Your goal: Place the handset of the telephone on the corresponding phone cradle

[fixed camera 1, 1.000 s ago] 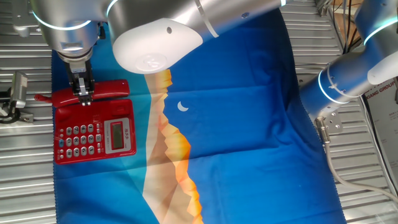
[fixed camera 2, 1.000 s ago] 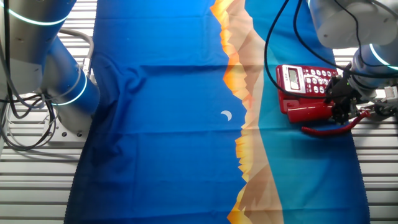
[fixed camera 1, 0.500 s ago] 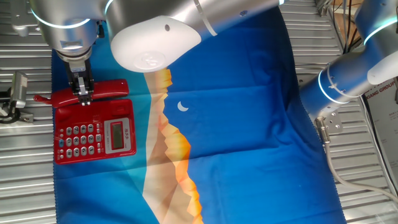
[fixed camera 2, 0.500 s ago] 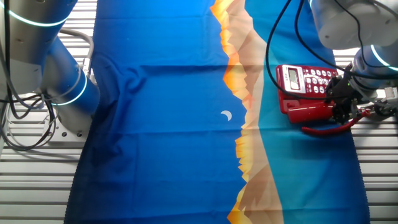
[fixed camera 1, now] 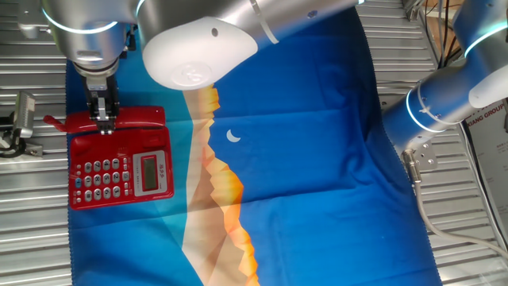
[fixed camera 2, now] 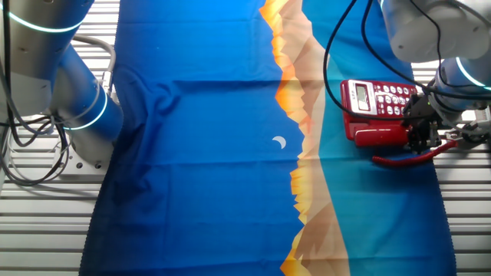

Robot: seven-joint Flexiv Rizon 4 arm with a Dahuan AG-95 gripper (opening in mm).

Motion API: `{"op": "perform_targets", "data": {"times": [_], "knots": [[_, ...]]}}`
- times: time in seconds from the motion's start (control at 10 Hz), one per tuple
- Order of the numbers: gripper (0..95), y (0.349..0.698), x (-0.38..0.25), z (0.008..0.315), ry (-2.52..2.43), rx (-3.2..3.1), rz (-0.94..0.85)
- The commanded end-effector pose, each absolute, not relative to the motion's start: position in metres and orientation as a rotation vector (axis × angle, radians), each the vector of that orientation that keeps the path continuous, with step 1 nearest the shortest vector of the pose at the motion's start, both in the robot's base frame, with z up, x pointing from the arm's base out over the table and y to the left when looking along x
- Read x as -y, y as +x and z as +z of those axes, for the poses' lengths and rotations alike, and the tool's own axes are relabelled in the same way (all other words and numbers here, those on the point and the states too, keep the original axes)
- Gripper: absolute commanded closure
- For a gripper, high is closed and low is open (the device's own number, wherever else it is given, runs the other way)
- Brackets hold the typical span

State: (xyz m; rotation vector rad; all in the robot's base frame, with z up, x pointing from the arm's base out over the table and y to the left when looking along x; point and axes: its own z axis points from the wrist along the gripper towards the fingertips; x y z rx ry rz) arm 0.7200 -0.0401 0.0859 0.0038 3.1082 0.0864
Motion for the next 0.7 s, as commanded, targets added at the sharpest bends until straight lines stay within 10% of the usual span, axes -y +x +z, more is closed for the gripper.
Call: {"op": "perform_targets", "data": {"times": [0.1,0.7], "knots": [[95.0,0.7199,0.0399,0.0859,-0.017,-3.106,0.081],[95.0,0.719,0.0394,0.0873,-0.02,-3.11,0.064]]}}
